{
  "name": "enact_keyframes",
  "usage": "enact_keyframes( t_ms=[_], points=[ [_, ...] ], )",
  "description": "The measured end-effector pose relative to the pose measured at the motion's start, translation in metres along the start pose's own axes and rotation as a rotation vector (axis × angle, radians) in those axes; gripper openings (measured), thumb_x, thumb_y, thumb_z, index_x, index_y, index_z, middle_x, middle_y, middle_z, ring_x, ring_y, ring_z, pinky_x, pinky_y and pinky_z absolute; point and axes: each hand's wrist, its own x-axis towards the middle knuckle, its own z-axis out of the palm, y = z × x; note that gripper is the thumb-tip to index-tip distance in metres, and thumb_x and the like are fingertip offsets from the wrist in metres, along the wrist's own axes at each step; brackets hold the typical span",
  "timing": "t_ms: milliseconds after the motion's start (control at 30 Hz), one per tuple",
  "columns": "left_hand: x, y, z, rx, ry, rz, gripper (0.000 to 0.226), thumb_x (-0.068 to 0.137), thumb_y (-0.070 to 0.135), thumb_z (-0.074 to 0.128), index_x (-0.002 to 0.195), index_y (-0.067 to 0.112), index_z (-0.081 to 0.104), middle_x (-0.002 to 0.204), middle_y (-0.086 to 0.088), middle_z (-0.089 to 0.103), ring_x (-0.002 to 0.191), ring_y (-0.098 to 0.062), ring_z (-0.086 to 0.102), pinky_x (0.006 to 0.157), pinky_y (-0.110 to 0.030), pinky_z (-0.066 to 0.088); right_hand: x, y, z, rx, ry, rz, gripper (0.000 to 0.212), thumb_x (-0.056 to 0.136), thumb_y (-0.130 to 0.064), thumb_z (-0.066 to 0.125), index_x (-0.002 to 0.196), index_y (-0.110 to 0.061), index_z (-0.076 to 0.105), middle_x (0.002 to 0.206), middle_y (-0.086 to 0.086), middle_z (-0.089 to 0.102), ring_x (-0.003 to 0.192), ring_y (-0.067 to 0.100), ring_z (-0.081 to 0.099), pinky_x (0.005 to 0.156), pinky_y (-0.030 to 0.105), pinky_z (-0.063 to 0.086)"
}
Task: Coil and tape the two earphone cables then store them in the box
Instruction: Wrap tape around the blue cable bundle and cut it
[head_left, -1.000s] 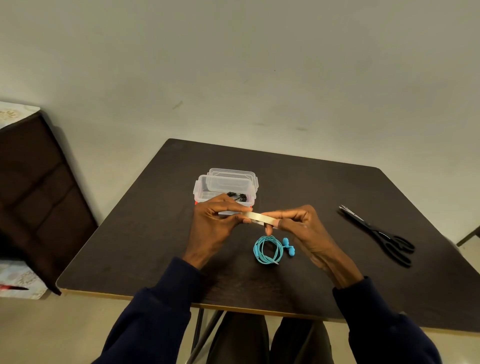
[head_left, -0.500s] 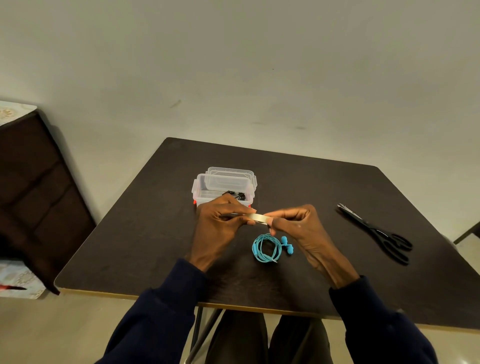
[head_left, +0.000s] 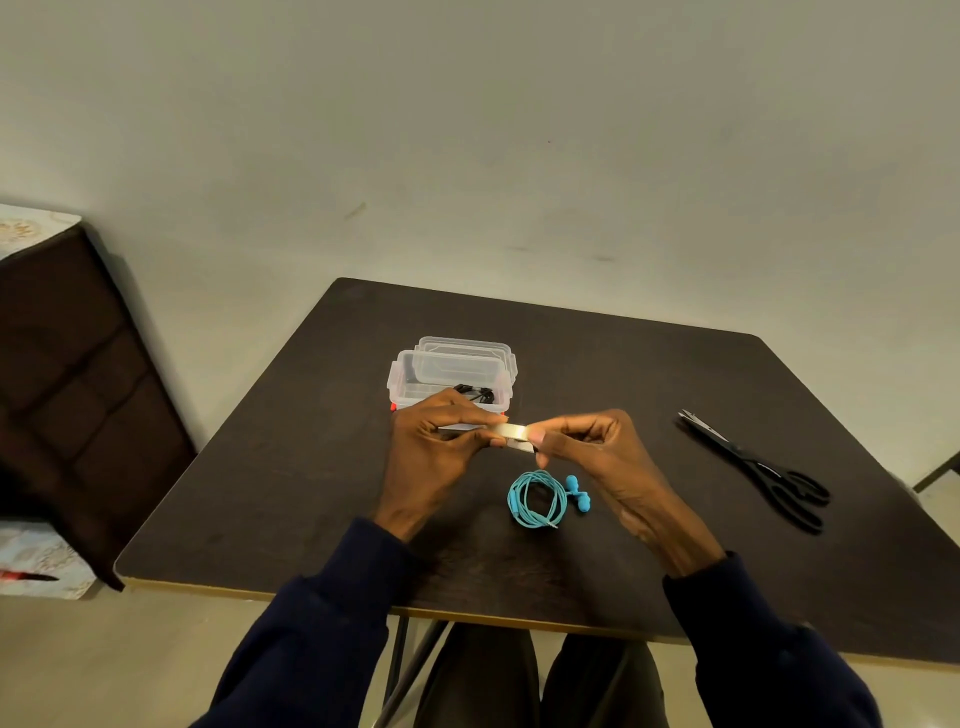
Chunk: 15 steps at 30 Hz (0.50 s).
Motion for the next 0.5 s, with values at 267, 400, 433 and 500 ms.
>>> enact_keyframes(
  t_ms=[267, 400, 433, 500],
  points=[
    [0.004, -0.014, -0.005, -0.081, 0.025, -0.001, 0.023, 0.071, 0.016, 0.084, 0.093, 0.018, 0.077, 0.090, 0.001, 0.076, 0.089, -0.012, 0.072, 0.086, -0.027, 0.059, -0.003, -0.003, -0.006, 0.124, -0.066, 0.003, 0.019, 0.079, -0.020, 0.072, 0.094, -0.012, 0.080, 0.076, 0.013, 0.074, 0.076, 0.019, 0.069, 0.081, 0.026, 0.055],
    [0.005, -0.021, -0.006, -0.194, 0.019, -0.062, 0.024, 0.071, 0.017, 0.084, 0.094, 0.015, 0.078, 0.092, -0.005, 0.078, 0.096, -0.020, 0.073, 0.088, -0.026, 0.057, -0.003, -0.003, -0.010, 0.165, -0.106, 0.000, 0.020, 0.081, -0.018, 0.071, 0.097, -0.012, 0.080, 0.080, 0.013, 0.074, 0.080, 0.020, 0.070, 0.084, 0.027, 0.055],
    [0.004, -0.022, -0.006, -0.219, 0.007, -0.090, 0.025, 0.071, 0.015, 0.084, 0.095, 0.011, 0.078, 0.094, -0.006, 0.078, 0.098, -0.021, 0.073, 0.088, -0.025, 0.057, -0.004, -0.003, -0.010, 0.162, -0.110, 0.002, 0.020, 0.082, -0.018, 0.071, 0.098, -0.012, 0.080, 0.080, 0.013, 0.074, 0.080, 0.020, 0.070, 0.084, 0.027, 0.055],
    [0.005, -0.022, -0.007, -0.219, -0.038, -0.117, 0.025, 0.071, 0.013, 0.084, 0.095, 0.010, 0.077, 0.096, -0.006, 0.077, 0.099, -0.023, 0.072, 0.089, -0.028, 0.058, -0.004, -0.002, -0.010, 0.153, -0.097, -0.002, 0.020, 0.081, -0.019, 0.072, 0.097, -0.011, 0.080, 0.079, 0.013, 0.075, 0.080, 0.020, 0.071, 0.083, 0.026, 0.055]
  ],
)
